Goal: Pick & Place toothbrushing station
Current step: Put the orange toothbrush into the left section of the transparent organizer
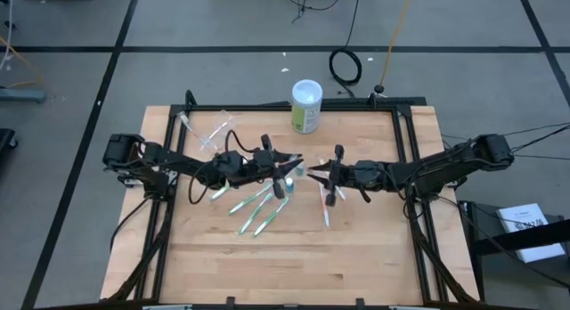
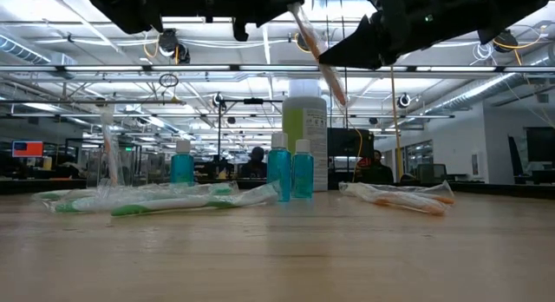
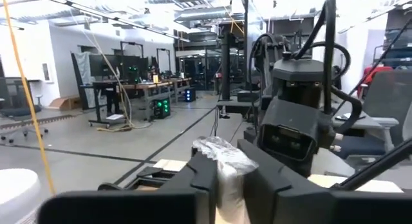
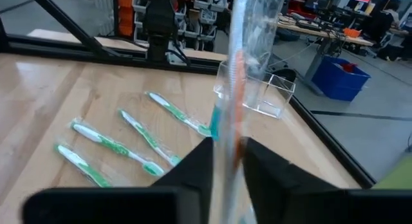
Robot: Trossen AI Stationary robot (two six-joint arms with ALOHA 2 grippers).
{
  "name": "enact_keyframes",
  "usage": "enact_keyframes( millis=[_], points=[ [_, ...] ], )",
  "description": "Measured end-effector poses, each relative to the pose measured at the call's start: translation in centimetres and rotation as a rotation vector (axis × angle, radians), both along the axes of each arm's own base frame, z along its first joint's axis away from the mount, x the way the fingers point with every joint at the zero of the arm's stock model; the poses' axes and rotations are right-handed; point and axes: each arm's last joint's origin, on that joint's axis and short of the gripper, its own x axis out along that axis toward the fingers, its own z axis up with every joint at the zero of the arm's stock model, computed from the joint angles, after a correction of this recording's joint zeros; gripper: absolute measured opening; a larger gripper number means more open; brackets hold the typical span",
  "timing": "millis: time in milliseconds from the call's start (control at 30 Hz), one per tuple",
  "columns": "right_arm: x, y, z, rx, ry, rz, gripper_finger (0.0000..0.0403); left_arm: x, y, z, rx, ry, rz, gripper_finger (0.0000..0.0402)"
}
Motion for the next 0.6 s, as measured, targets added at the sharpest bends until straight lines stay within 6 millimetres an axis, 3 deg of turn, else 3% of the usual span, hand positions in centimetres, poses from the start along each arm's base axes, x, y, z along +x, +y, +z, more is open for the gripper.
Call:
enact_keyframes(
  millis=[133,333,600],
  points=[
    [-0.5,-0.1,0.3,0.021,0.019,-0.012,0.0154,-1.0,-0.1,1.4,0.053,0.025,0.04,0.001],
    [-2.4,-0.2,1.9,0.023,0.021,-0.026,0.0234,-4.3,-0.5,4.0,0.056,0.154,0.298,0.0022],
    [-5.4,-1.1,4.0,-0.062,0.014,-0.197,0.0251,-11.1,0.2,6.8,-0.089,0.27,0.556,0.0012]
  ],
)
